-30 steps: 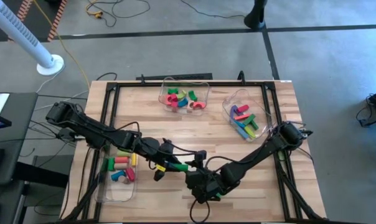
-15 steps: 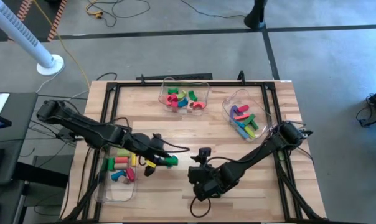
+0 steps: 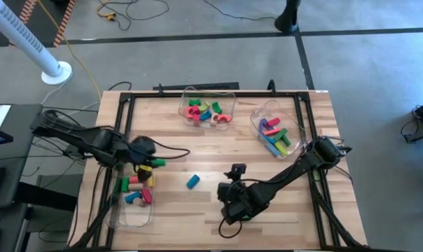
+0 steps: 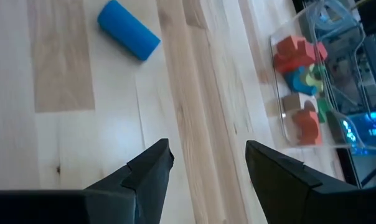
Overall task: Sort blocks by size
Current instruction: Put the green cylindrical block into the left transparent bin, then put the light green arch block into the middle transparent bin
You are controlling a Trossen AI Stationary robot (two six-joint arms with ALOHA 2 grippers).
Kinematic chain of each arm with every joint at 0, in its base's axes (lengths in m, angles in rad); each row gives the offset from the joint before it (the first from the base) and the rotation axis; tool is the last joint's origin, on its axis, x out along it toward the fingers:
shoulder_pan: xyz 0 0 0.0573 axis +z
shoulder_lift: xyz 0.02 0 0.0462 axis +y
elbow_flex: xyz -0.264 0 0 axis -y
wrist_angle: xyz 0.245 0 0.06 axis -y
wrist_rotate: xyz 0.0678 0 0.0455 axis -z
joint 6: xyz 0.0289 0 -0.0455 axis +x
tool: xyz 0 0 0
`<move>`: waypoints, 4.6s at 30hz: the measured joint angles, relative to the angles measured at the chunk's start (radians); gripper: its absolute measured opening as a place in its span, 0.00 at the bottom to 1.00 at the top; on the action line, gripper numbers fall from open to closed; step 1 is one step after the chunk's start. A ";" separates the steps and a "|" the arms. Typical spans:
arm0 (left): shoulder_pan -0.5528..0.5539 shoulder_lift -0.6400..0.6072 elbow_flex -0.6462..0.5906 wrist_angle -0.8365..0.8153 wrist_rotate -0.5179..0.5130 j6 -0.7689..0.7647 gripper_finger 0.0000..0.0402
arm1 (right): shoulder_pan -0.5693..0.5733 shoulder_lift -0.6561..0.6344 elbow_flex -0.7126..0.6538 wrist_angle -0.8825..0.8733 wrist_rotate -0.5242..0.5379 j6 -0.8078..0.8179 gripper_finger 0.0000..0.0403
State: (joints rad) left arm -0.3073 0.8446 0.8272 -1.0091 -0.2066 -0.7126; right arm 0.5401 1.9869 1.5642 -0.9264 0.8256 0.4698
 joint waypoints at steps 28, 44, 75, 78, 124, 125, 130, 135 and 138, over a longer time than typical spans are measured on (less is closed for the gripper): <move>-0.305 0.002 0.000 -0.175 0.196 -0.317 0.31 | 0.047 0.000 0.000 -0.208 -0.122 0.187 0.59; -0.335 0.262 0.000 -0.275 0.133 -0.327 0.44 | 0.093 0.000 0.000 -0.260 -0.125 0.247 0.59; -0.332 0.302 0.254 0.052 -0.155 -0.027 0.59 | 0.188 0.000 -0.001 -0.417 -0.204 0.391 0.59; -0.331 0.329 0.254 0.114 -0.173 0.028 0.59 | 0.209 0.000 -0.001 -0.418 -0.218 0.415 0.59; -0.177 0.757 0.254 0.538 -0.037 0.485 0.59 | 0.195 -0.005 -0.280 0.258 -0.558 0.104 0.52; -0.177 0.756 0.254 0.538 -0.037 0.485 0.59 | 0.195 -0.006 -0.280 0.254 -0.559 0.110 0.51; -0.177 0.756 0.254 0.579 -0.038 0.501 0.59 | 0.196 -0.023 -0.282 0.234 -0.549 0.140 0.47; -0.177 0.760 0.254 0.702 -0.037 0.537 0.59 | 0.198 -0.031 -0.282 0.148 -0.534 0.208 0.45; -0.175 0.762 0.242 0.816 -0.013 0.571 0.59 | 0.209 -0.031 -0.283 0.111 -0.531 0.249 0.45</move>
State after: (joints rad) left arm -0.4828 1.6067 1.0696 -0.1930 -0.2197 -0.1419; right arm 0.7489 1.9560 1.2817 -0.8149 0.2945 0.7187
